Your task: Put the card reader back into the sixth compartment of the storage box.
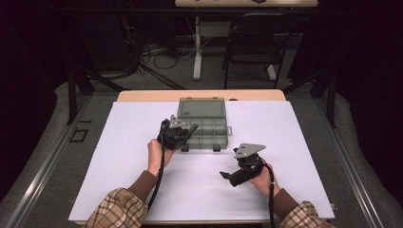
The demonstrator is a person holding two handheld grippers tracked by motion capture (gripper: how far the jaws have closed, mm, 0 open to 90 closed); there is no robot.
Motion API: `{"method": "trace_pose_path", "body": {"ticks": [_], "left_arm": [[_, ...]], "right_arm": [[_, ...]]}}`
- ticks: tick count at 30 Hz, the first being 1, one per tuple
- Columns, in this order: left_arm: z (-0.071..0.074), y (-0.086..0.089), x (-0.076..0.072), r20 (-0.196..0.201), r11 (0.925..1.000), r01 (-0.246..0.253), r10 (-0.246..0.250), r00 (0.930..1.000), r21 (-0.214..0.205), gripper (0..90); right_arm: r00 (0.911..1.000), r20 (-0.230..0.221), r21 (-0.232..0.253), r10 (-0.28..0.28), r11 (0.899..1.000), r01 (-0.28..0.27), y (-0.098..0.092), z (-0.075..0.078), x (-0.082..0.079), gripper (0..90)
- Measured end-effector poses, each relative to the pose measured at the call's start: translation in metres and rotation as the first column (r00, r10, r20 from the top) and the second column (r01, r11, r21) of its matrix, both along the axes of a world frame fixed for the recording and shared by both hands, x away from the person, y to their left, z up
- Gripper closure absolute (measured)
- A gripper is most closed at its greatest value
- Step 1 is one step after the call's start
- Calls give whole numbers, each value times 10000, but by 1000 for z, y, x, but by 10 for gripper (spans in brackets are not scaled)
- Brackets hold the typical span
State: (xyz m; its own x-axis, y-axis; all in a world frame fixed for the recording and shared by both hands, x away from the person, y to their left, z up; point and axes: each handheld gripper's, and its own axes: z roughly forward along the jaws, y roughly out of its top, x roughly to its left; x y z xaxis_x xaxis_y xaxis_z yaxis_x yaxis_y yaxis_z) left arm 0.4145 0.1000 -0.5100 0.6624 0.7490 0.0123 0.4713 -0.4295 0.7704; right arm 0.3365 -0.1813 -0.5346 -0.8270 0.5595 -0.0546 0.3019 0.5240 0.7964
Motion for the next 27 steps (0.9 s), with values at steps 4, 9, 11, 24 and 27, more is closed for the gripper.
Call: {"method": "trace_pose_path", "body": {"ticks": [4, 9, 11, 24, 27], "left_arm": [[0, -3, -1, 17, 10000, -35, 35, 10000, -12, 742], [-2, -7, -1, -84, 9998, -2, 4, 10000, 196, 742], [-3, -9, -1, -115, 9993, -11, 15, 9999, 369, 742], [-7, -16, -4, -297, 9944, 779, -759, 9967, 712, 421], [-5, -13, -6, -169, 9952, 764, -755, 9970, 613, 296]], "right_arm": [[10000, 8, -36, 15, 10000, -15, 0, 1, -1, 0], [10000, -13, -47, 31, 10000, -31, 0, 1, -1, 0], [10000, -11, -32, 31, 10000, -31, 0, 1, 0, 0], [10000, -7, -31, 40, 10000, -40, 0, 1, -1, 0], [10000, -10, -35, 59, 10000, -59, 0, 1, -1, 0]]}}
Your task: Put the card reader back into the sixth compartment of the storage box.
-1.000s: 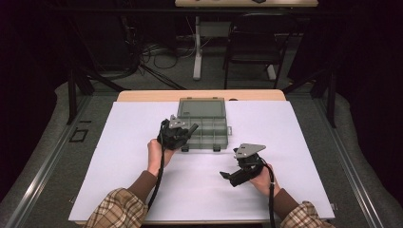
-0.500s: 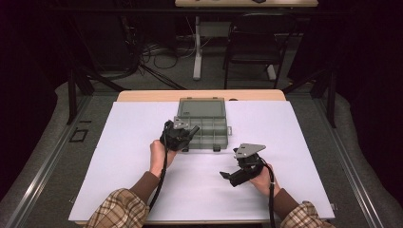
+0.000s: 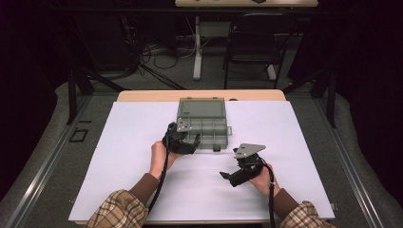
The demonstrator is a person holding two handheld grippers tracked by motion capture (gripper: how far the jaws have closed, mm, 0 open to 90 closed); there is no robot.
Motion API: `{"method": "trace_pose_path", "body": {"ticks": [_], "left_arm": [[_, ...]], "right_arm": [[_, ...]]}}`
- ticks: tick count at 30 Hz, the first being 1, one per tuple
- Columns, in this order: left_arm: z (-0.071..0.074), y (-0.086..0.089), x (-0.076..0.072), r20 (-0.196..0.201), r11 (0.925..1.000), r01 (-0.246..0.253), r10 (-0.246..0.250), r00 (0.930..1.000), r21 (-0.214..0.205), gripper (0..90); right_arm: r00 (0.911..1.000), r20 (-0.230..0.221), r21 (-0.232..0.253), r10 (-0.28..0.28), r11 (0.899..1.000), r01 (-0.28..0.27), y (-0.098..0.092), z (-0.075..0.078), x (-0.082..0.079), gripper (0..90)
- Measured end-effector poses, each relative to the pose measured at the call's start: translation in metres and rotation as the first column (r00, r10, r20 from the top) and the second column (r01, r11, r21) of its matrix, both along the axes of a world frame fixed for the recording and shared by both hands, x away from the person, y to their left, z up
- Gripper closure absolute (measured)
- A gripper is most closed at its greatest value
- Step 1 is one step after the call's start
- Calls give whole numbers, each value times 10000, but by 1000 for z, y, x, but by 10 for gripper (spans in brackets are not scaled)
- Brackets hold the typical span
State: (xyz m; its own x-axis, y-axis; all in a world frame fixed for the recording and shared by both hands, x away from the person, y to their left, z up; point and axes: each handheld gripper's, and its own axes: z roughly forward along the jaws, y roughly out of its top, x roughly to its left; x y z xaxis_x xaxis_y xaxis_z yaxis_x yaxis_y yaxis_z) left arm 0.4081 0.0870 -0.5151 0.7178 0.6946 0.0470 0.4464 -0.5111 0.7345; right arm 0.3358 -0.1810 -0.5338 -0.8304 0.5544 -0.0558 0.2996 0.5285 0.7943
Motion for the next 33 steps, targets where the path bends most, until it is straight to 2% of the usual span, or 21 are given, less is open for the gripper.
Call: {"method": "trace_pose_path", "body": {"ticks": [3, 6, 9, 22, 33], "left_arm": [[1, 7, -2, -13, 9998, 123, -123, 9999, -161, 202], [2, 14, -3, 61, 9996, 115, -113, 9999, -264, 153], [5, 18, -6, 153, 9989, 139, -132, 9998, -447, 146], [6, 31, -10, 98, 9982, 316, -312, 9995, -518, 36], [5, 35, -11, 27, 9964, 598, -597, 9982, -605, 0]], "right_arm": [[10000, -2, 10, 2, 10000, -2, 0, 0, 0, 0], [10000, 8, 34, -24, 10000, 24, 0, 0, 0, 0], [10000, 32, 48, -4, 10000, 3, 0, 1, 0, 0], [10000, -17, 166, -26, 9999, 27, 0, 1, 0, 0], [10000, 11, 257, -37, 9997, 37, -2, 2, 1, 0]]}}
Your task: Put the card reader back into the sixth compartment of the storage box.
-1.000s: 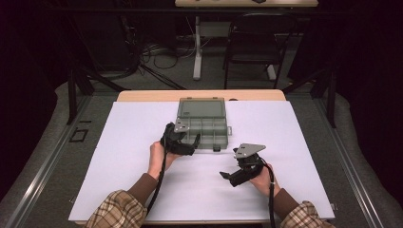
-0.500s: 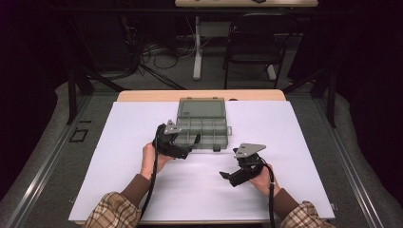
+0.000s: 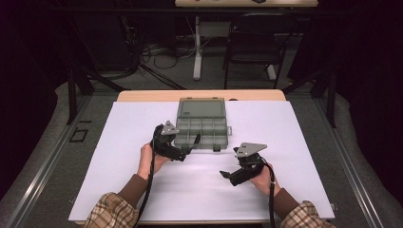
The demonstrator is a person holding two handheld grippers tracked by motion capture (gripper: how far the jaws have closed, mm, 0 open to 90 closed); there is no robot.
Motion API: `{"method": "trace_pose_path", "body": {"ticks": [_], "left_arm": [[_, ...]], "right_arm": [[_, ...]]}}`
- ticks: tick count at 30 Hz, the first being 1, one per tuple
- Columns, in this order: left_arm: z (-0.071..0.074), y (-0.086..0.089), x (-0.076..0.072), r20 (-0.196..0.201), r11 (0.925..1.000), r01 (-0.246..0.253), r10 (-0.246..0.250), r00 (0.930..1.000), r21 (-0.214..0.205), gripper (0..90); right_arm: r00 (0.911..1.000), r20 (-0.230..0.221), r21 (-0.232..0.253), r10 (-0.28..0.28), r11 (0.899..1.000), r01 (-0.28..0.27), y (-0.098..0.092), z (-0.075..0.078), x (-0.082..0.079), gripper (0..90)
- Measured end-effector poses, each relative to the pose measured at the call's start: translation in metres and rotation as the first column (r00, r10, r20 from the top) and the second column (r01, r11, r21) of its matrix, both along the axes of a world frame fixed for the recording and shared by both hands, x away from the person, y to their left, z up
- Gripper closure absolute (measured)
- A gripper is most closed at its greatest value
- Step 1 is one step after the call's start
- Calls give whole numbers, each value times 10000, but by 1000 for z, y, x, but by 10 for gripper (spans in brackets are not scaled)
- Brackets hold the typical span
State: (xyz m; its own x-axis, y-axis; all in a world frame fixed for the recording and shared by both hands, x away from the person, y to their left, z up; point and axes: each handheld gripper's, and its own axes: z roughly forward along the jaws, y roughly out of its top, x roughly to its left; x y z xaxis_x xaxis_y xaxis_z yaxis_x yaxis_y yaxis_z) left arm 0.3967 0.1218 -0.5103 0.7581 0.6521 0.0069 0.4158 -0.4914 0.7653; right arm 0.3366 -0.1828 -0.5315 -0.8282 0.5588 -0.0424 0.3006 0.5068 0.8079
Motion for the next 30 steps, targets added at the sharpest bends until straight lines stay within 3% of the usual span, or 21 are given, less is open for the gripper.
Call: {"method": "trace_pose_path", "body": {"ticks": [21, 30], "left_arm": [[2, 3, -1, 191, 9999, 133, -131, 9997, -84, 0], [4, -3, 3, 165, 9983, 575, -575, 9982, 16, 0]], "right_arm": [[9992, 208, -112, -336, 9994, 339, -3, 2, 2, 0], [9990, -25, 128, -449, 9989, 450, -5, 2, 7, 0]]}}
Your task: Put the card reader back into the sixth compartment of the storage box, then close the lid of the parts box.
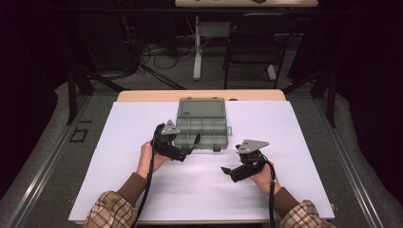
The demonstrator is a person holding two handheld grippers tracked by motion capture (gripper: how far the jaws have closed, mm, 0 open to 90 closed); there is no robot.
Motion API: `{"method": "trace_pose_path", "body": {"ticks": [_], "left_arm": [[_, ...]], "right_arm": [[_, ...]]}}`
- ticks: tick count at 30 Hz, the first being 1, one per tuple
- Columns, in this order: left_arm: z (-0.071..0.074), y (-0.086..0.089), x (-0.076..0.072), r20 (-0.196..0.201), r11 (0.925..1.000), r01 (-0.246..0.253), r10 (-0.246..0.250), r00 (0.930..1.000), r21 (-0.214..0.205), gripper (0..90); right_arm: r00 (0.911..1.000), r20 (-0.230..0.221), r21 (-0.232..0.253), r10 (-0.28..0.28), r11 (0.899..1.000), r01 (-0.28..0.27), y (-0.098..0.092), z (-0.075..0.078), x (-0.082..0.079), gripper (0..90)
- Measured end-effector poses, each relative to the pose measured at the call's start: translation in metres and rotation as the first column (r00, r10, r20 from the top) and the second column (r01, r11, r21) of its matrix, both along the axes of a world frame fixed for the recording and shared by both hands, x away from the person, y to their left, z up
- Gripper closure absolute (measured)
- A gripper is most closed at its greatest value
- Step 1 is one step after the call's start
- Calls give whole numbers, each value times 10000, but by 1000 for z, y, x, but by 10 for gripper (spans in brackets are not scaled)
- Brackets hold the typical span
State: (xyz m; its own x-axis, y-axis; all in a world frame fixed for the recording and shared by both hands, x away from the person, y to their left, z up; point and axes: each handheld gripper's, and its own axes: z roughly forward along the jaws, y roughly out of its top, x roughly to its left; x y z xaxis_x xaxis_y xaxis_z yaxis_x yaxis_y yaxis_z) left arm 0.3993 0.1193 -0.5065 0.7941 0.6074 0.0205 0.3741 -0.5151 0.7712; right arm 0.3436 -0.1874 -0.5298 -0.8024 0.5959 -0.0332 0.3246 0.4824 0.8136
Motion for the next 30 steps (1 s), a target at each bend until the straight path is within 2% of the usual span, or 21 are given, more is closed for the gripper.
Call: {"method": "trace_pose_path", "body": {"ticks": [7, 9, 12, 15, 18, 24, 26, 30], "left_arm": [[3, 0, 9, 48, 9998, 7, -8, 10000, 206, 0], [4, -2, 13, -12, 9995, 90, -89, 10000, 290, 0], [6, -3, 20, -248, 9996, 198, -193, 9995, 197, 0], [8, -4, 28, -248, 9995, 178, -171, 9995, 262, 0], [8, -7, 33, -129, 9986, 80, -74, 9999, 523, 0], [3, -13, 43, -108, 9968, -61, 70, 9999, 794, 3], [0, -14, 45, -179, 9955, -93, 110, 9998, 945, 34], [-5, -15, 49, -62, 9946, -270, 278, 9996, 1002, 126]], "right_arm": [[10000, 52, -6, -48, 10000, 48, -1, 2, 4, 0], [9999, 92, 29, -77, 10000, 77, -2, 2, 6, 0], [9999, 67, 99, -94, 9999, 94, -2, 3, 7, 0], [10000, -8, 73, -44, 10000, 44, -1, 2, 10, 0], [10000, 37, 80, -34, 10000, 34, -1, 1, 11, 0], [10000, 55, 106, -43, 9999, 42, -2, 2, 11, 0], [10000, 38, 119, -11, 9999, 11, -2, 2, 11, 0], [9999, 26, 107, 115, 9999, -115, 1, 1, 12, 0]]}}
